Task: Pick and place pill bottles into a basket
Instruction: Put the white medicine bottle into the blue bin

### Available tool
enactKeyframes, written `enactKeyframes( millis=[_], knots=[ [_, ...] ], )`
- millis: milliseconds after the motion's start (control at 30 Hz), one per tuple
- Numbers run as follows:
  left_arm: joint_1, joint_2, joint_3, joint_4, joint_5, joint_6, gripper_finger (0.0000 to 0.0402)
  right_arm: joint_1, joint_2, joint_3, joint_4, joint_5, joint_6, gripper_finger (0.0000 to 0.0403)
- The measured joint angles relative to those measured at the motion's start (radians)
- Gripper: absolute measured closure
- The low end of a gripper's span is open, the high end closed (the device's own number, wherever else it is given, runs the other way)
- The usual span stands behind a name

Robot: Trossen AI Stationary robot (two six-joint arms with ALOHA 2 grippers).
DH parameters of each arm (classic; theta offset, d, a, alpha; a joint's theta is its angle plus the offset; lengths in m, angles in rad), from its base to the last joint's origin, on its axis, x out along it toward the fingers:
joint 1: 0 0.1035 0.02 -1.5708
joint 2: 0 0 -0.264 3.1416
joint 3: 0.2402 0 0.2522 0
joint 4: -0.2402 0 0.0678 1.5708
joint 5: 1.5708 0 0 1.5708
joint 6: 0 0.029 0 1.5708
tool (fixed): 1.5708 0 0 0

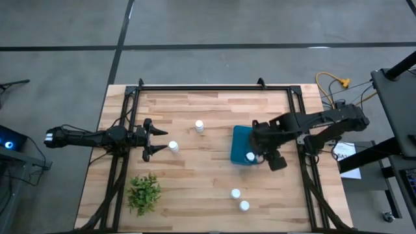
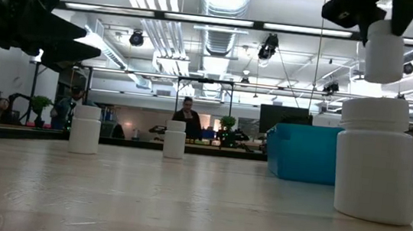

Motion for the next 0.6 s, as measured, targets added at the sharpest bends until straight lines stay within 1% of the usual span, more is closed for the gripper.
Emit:
enactKeyframes(
  millis=[267,467,600],
  knots=[
    [0.0,0.001,0.0,0.0,0.0,0.0,0.0127,-0.08,0.005,0.031,-0.001,-0.003,-0.108,0.0255],
    [0.0,0.001,0.0,0.0,0.0,0.0,0.0127,-0.124,0.018,0.048,0.006,-0.003,-0.116,0.0255],
    [0.0,0.0,0.0,0.0,0.0,0.0,0.0127,-0.156,0.036,0.06,0.007,-0.002,-0.074,0.0255]
  ],
)
